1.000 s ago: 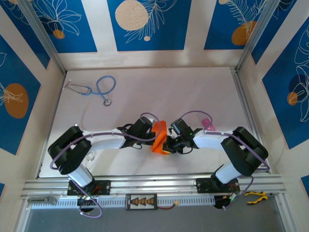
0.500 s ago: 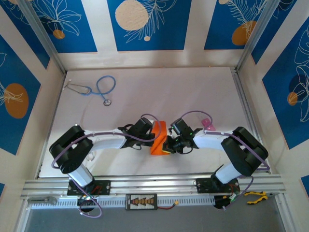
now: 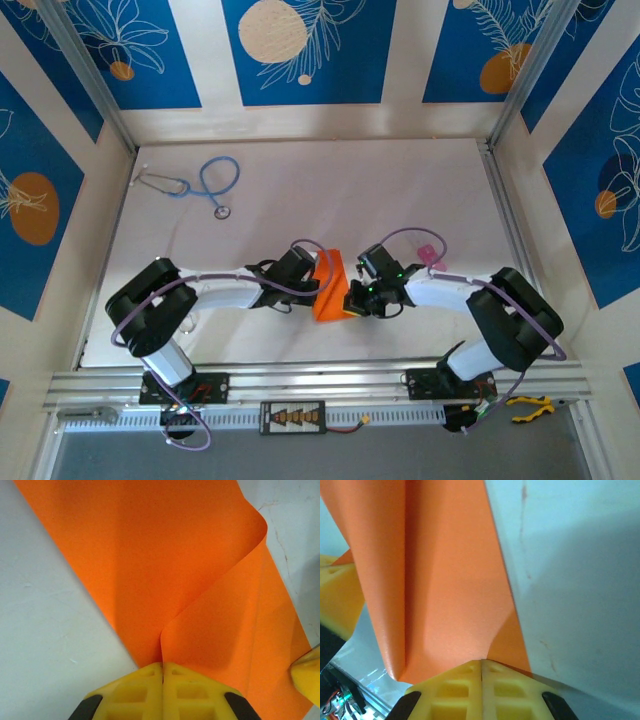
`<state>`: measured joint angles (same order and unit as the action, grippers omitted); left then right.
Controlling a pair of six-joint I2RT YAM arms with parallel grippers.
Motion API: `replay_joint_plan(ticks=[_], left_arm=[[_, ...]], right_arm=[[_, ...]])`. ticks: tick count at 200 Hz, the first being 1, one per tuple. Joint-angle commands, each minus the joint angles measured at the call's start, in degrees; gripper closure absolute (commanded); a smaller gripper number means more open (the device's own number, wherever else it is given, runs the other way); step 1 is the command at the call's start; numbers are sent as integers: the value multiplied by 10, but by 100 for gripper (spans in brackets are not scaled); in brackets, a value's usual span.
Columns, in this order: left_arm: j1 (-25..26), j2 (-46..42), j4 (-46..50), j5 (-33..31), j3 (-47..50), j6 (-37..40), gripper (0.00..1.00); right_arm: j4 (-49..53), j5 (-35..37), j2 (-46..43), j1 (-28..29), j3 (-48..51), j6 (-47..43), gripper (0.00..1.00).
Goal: Fold a paper plane with a square sheet of paper (pick it up from the middle)
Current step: Fold the triangle a second time at the center of the table.
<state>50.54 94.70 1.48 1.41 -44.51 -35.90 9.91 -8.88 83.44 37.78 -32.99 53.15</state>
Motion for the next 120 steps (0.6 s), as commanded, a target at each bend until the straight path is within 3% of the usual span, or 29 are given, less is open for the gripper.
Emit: replay_joint_plan(ticks=[1, 120], left_arm=[[3, 3, 0, 2, 3, -1, 100], [3, 4, 4, 1, 1, 2, 100]], right_arm=[[25, 10, -12, -3, -1, -5, 98], [10, 3, -12, -8, 8, 0, 98]])
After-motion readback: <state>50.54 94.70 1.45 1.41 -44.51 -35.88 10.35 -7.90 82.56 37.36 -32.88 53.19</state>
